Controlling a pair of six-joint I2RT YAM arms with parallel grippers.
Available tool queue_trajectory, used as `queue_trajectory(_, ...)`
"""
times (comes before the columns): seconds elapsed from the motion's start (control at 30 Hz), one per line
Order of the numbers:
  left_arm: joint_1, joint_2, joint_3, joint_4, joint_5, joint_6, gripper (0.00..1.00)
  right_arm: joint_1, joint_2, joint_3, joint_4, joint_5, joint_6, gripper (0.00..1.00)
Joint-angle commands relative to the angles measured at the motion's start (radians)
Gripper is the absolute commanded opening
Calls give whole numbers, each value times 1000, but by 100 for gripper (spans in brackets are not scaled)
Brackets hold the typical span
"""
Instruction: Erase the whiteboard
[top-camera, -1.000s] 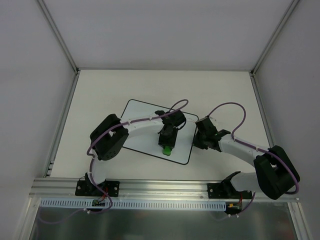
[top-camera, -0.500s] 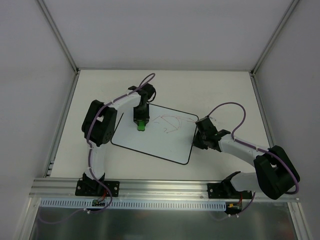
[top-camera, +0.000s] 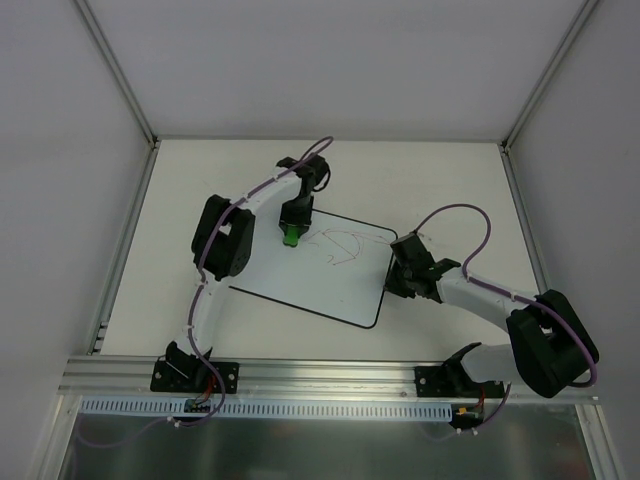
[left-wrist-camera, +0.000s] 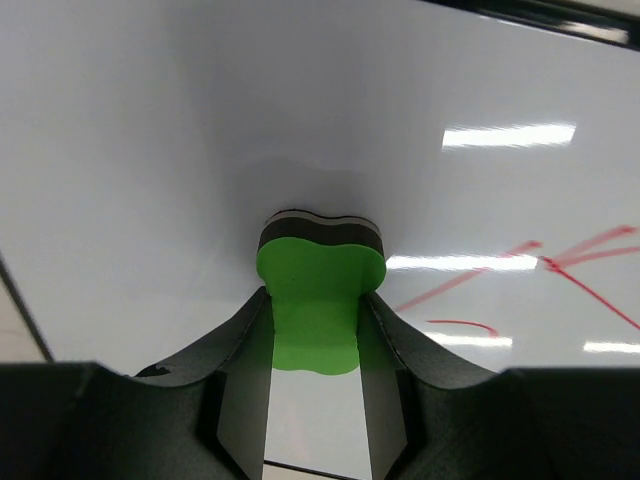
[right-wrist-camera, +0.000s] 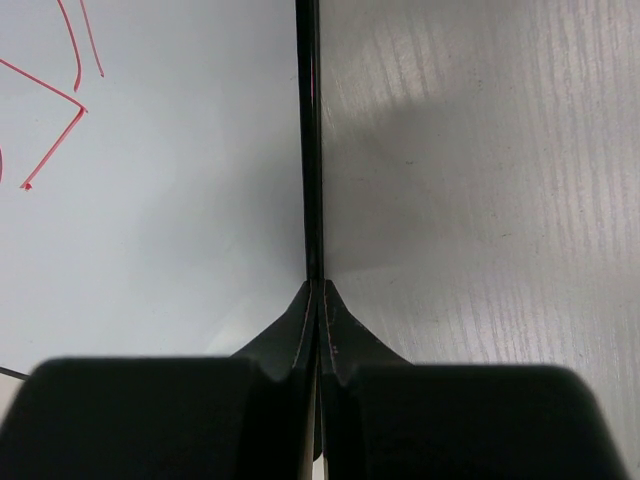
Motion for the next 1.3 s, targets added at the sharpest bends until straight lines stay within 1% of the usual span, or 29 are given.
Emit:
queue_trajectory(0.0,-163,95,32,22,113,18,0,4,54,-40,-108,42,-23,0)
queue_trajectory(0.13,-254,131,73,4,139,5,0,4,48,-44,-108,42,-22,0)
queue_trajectory(0.23,-262,120,20,-8,128,-26,0,2,38,-49,-111,43,-19,0)
queue_trajectory(0.3,-256,103,-17,-16,72,-34,0,4,31,-50,-110,45,-17,0)
queue_trajectory(0.33,-233,77,-63,-16,62,-52,0,4,31,-50,-108,45,-17,0)
queue_trajectory(0.43,-171,28,-134,-13,58,-86,0,2,33,-50,-108,43,-17,0)
queue_trajectory(0.47,-127,-5,-173,-11,42,-93,0,4,33,-50,-108,43,-17,0)
queue_trajectory(0.53,-83,-56,-227,2,24,-98,0,4,28,-52,-108,43,-17,0)
queue_trajectory(0.6,-18,-87,-253,22,38,-94,0,4,27,-52,-110,43,-17,0)
queue_trajectory(0.7,39,-122,-280,53,53,-95,0,4,27,-50,-108,43,-20,0)
queue_trajectory(0.77,37,-121,-266,64,53,-98,0,4,27,-50,-108,43,-19,0)
queue_trajectory(0.9,-41,-89,-234,79,61,-101,0,4,27,-49,-107,42,-20,0)
queue_trajectory(0.93,-86,-57,-206,79,65,-107,0,4,27,-47,-108,43,-22,0)
queue_trajectory(1.03,-160,0,-154,76,102,-107,0,4,25,-50,-108,42,-20,0)
queue_trajectory(1.07,-206,34,-122,78,107,-116,0,4,22,-55,-107,43,-20,0)
queue_trajectory(1.13,-251,63,-94,76,131,-123,0,4,13,-58,-107,43,-17,0)
queue_trajectory(1.17,-295,86,-77,76,140,-129,0,4,8,-61,-108,46,-16,0)
queue_trajectory(1.27,-352,103,-85,78,160,-147,0,4,-4,-63,-110,51,-16,0)
